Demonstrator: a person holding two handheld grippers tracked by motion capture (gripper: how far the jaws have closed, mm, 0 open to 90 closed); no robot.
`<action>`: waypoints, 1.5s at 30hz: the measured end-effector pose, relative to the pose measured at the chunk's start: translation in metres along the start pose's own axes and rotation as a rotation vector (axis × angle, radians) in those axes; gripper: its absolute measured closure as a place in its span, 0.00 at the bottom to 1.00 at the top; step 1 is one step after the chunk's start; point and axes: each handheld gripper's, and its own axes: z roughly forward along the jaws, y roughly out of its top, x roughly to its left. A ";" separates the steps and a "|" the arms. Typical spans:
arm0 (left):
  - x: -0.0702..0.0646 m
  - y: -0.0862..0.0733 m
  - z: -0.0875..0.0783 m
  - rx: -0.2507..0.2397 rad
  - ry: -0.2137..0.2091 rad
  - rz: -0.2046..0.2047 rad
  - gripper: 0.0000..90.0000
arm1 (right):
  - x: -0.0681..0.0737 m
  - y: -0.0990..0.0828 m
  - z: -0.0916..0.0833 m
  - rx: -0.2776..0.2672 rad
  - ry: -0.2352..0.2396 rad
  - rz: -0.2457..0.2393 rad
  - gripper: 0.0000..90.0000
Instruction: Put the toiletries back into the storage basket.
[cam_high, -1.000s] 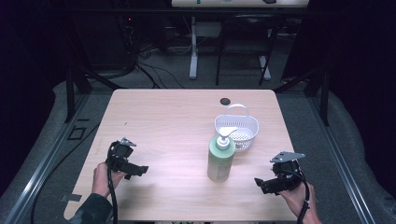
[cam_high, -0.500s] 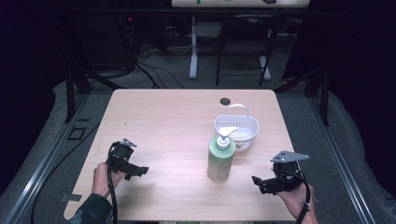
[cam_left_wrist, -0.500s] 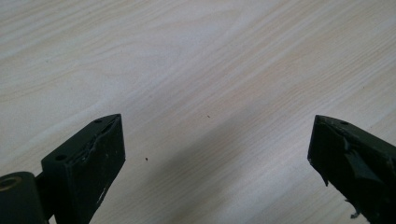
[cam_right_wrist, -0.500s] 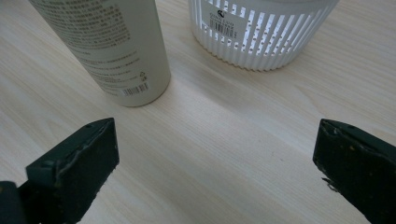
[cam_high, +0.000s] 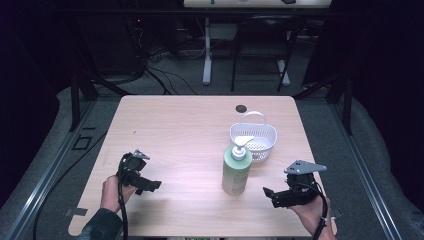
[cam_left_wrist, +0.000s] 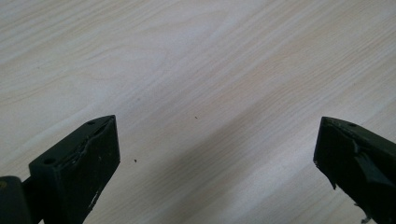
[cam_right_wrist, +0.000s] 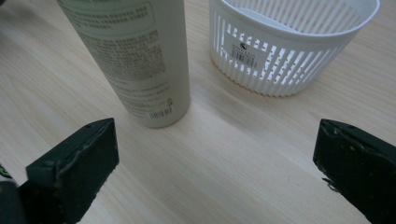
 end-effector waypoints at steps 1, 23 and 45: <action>-0.001 0.001 0.001 0.006 0.001 0.007 0.00 | 0.002 0.001 -0.001 -0.011 0.006 0.003 0.00; 0.003 0.002 0.004 0.015 -0.002 0.011 0.00 | 0.038 0.048 0.003 -0.168 0.034 0.045 0.00; 0.002 0.003 0.007 0.029 -0.028 0.028 0.00 | 0.055 0.075 0.009 -0.263 0.055 0.036 0.14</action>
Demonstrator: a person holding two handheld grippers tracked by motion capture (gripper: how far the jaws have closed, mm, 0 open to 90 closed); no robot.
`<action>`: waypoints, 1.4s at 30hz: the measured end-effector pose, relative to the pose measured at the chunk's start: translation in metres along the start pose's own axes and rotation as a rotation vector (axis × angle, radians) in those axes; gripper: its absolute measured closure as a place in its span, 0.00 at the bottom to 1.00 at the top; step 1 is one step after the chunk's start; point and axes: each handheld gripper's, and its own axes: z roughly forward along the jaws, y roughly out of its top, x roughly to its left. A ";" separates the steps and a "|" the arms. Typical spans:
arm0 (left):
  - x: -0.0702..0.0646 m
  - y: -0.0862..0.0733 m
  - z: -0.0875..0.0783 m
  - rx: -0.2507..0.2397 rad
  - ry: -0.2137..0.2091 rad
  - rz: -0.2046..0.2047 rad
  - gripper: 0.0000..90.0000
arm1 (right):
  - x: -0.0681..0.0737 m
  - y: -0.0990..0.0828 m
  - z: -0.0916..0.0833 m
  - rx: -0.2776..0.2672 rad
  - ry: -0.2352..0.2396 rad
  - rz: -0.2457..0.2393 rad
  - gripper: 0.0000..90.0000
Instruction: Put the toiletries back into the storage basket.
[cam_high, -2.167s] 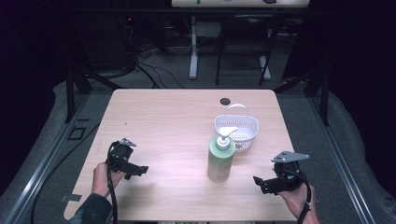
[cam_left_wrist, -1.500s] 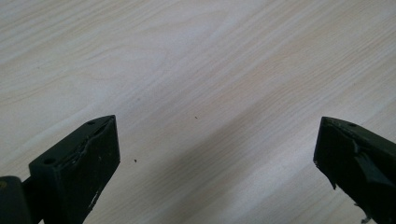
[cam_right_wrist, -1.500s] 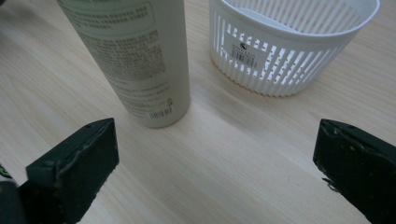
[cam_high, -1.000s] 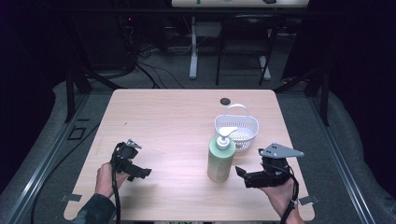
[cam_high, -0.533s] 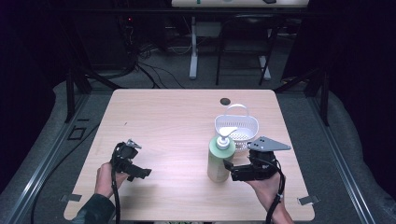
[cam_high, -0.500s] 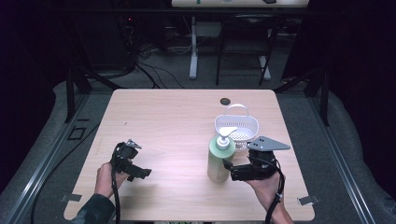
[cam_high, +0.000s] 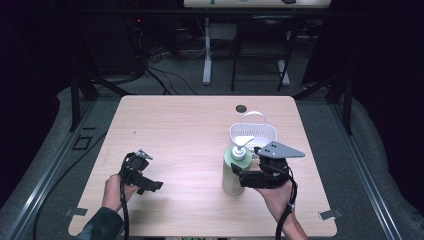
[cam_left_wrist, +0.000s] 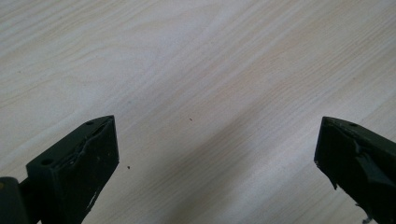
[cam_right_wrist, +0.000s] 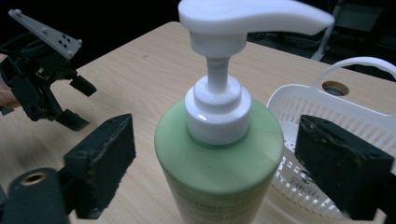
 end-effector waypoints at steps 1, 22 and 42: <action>0.000 0.000 0.000 0.002 -0.004 -0.002 0.00 | 0.000 0.001 0.000 -0.008 0.000 -0.003 0.16; 0.001 -0.001 0.000 -0.006 -0.027 -0.010 0.00 | 0.002 0.011 0.006 -0.156 0.006 0.017 0.59; 0.003 -0.006 -0.005 -0.020 -0.003 -0.035 0.00 | 0.005 0.000 0.007 -0.309 -0.030 0.022 0.74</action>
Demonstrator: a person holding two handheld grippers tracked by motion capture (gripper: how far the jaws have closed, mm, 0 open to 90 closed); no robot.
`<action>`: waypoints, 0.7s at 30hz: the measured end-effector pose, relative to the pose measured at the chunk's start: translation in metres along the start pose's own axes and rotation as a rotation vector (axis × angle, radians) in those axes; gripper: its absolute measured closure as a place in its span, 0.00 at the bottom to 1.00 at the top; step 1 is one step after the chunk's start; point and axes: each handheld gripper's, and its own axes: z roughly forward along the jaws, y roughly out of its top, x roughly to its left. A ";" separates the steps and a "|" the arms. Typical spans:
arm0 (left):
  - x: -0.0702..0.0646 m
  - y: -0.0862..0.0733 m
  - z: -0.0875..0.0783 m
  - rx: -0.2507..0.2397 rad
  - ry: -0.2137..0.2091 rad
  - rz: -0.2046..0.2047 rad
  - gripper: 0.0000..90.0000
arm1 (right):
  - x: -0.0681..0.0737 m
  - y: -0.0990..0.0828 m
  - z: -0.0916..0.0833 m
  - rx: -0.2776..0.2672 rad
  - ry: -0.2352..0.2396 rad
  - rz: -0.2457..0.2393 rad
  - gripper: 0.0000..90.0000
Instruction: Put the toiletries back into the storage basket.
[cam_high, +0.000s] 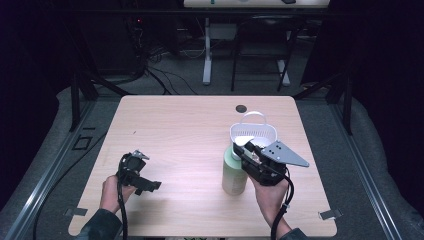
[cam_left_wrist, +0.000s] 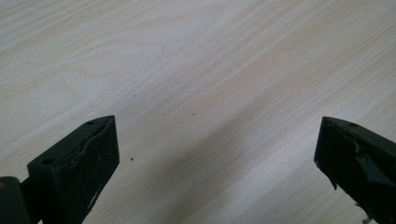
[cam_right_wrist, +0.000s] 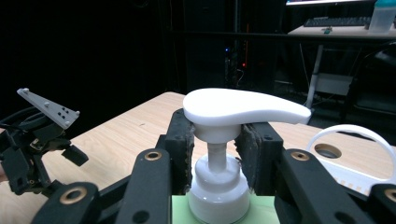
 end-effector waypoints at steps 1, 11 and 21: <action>0.000 0.000 0.000 0.000 0.000 0.000 0.00 | 0.000 0.000 0.000 0.000 0.000 0.000 0.74; -0.001 0.000 0.000 0.003 0.001 0.001 0.00 | 0.000 -0.001 0.000 -0.011 0.002 -0.019 0.75; 0.000 0.000 0.000 0.002 -0.001 0.003 0.00 | -0.003 0.002 -0.002 -0.009 0.004 -0.026 0.75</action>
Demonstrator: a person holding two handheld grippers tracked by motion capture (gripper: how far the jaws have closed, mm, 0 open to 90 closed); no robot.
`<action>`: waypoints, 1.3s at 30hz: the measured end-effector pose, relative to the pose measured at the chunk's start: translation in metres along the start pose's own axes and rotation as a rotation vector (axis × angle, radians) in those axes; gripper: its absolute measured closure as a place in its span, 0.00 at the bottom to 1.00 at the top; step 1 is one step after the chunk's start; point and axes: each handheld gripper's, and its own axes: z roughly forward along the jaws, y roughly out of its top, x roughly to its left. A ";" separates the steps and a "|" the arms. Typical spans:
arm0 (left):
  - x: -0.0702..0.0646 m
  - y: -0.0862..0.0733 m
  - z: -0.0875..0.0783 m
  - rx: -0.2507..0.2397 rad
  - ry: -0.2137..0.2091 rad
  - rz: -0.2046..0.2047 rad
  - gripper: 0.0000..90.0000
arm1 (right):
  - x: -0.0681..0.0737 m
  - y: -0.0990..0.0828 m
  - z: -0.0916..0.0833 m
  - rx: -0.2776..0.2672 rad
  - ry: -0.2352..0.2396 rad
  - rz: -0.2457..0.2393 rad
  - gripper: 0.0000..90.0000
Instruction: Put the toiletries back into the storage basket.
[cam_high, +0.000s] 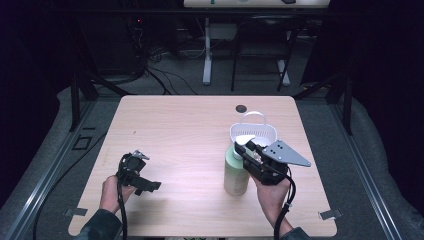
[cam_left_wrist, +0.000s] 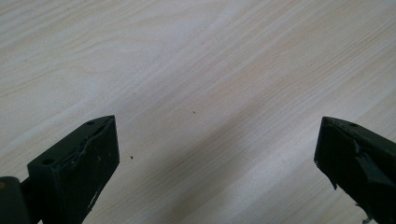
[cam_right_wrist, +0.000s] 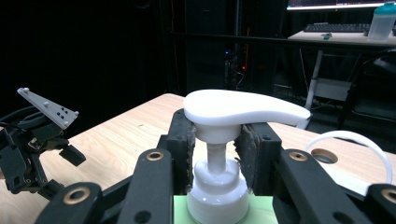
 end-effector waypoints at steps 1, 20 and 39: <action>0.000 0.000 0.000 -0.001 0.000 0.000 0.00 | 0.001 0.001 -0.001 0.000 0.001 0.000 0.75; 0.001 -0.001 -0.001 -0.002 -0.005 -0.004 0.00 | 0.003 0.018 -0.011 -0.011 0.016 -0.028 0.75; 0.002 -0.001 -0.001 -0.007 -0.012 -0.001 0.00 | 0.001 0.036 -0.016 -0.025 0.032 -0.039 0.75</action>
